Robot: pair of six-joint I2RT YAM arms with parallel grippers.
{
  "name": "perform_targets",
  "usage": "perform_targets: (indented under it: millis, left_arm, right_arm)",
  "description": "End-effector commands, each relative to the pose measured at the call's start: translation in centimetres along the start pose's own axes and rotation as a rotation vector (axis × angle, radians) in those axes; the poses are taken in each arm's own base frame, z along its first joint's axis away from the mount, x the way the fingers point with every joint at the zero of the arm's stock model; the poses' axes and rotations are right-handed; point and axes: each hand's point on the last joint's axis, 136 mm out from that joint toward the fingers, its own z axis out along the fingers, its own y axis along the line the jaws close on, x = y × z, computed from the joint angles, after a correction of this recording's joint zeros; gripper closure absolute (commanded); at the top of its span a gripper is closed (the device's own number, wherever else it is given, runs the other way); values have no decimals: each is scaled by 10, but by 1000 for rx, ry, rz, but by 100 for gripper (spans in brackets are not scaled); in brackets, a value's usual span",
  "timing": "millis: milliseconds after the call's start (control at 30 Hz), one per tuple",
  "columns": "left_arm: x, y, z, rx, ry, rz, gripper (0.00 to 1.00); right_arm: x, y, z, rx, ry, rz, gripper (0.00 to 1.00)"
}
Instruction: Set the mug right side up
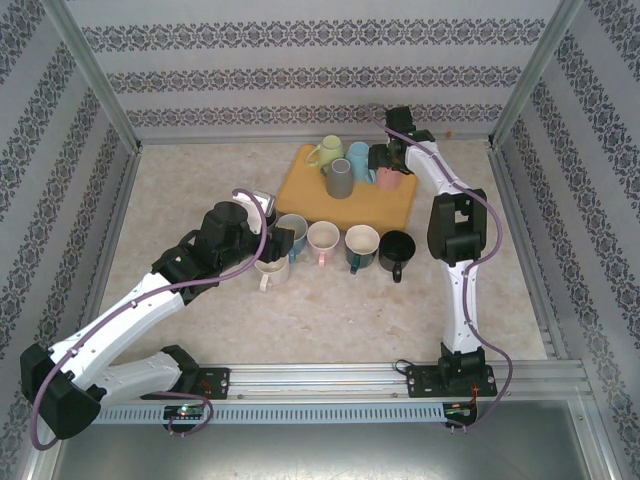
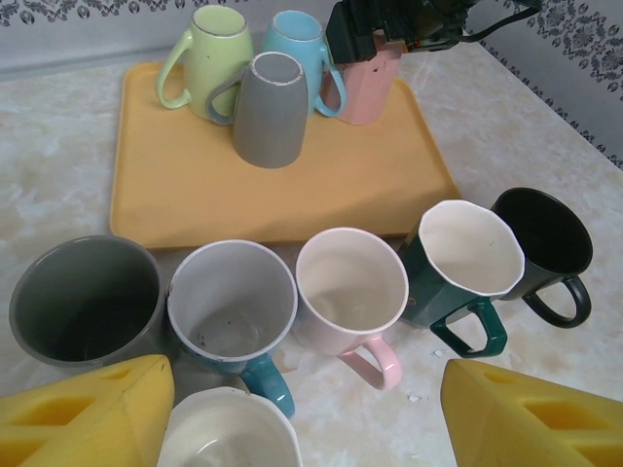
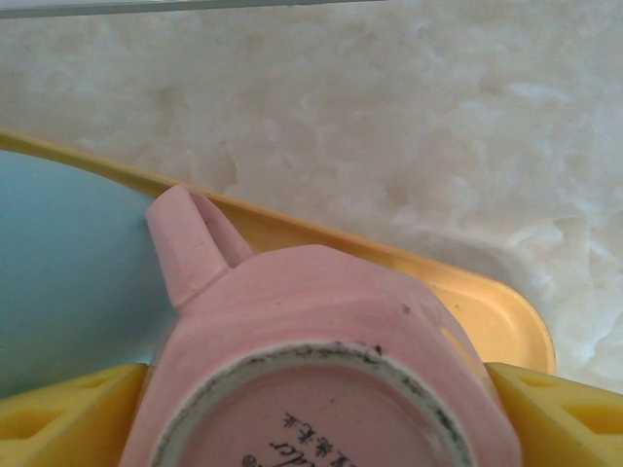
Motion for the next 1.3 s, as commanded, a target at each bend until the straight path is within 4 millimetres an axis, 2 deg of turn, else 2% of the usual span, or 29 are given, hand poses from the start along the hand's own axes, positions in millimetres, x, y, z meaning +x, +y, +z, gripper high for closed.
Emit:
perform_targets:
  millis: [0, 233, 333, 467, 633, 833, 1000, 1267]
  left_arm:
    - [-3, -2, -3, -2, -26, 30, 27]
    - [-3, -1, -2, -13, -26, 38, 27]
    - [-4, 0, -2, -18, -29, 42, 27]
    - [-4, 1, -3, -20, -32, 44, 27]
    - [-4, 1, -4, -19, -34, 45, 26]
    - [-4, 1, -3, -21, -33, 47, 26]
    - [-3, 1, -2, -21, -30, 48, 26]
    - [-3, 2, -2, -27, -29, 52, 26]
  right_arm:
    - [13, -7, 7, 27, 48, -8, 23]
    - [15, -13, -8, 23, 16, 22, 46]
    - [11, -15, -22, 11, -22, 42, 50]
    - [10, -18, -38, -9, -24, 62, 51]
    - [25, -21, -42, -6, 3, 47, 49]
    - [46, -24, -34, 1, 58, 34, 44]
    - [58, -25, -26, 6, 90, 25, 30]
    - [68, -25, -16, -4, 127, 35, 21]
